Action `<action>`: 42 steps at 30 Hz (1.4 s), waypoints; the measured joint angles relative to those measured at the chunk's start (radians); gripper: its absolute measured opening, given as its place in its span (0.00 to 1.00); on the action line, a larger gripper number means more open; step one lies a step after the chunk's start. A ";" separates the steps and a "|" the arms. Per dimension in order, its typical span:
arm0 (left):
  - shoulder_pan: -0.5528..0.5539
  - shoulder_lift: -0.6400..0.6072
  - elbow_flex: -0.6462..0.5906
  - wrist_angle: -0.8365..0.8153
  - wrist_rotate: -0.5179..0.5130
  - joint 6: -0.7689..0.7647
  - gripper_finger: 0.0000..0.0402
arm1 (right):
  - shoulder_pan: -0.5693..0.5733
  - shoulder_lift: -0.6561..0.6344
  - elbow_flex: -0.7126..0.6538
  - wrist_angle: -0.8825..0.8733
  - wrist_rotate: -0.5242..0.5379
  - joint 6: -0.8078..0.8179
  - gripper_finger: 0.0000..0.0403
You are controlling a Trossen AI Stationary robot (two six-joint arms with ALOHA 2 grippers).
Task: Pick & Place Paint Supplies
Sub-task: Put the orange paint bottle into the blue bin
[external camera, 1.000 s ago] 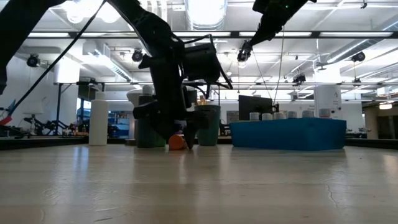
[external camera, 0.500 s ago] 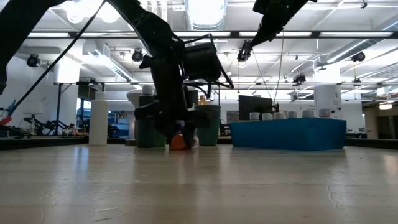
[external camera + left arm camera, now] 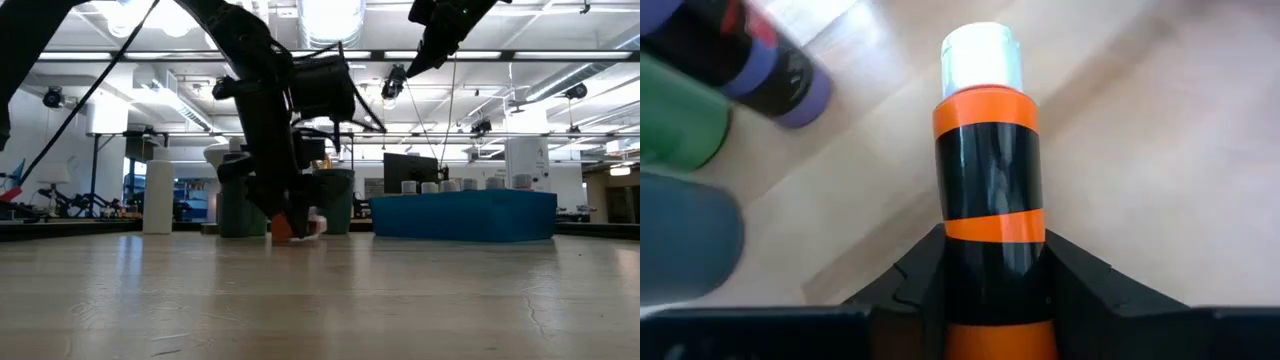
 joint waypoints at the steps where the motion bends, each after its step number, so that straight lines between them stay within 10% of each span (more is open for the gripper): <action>1: -0.007 -0.005 0.000 0.003 -0.002 0.016 0.31 | 0.000 0.000 0.000 -0.006 0.000 0.000 0.18; 17: -0.130 -0.066 -0.029 0.192 -0.146 0.297 0.31 | 0.001 0.000 0.000 -0.140 -0.020 0.008 0.18; 34: -0.116 -0.355 -0.582 1.367 0.144 0.685 0.32 | 0.114 0.002 -0.006 -0.152 -0.116 0.022 0.07; 42: -0.087 -0.352 -0.640 1.523 0.198 0.738 0.32 | 0.220 0.002 -0.008 -0.109 -0.116 0.102 0.15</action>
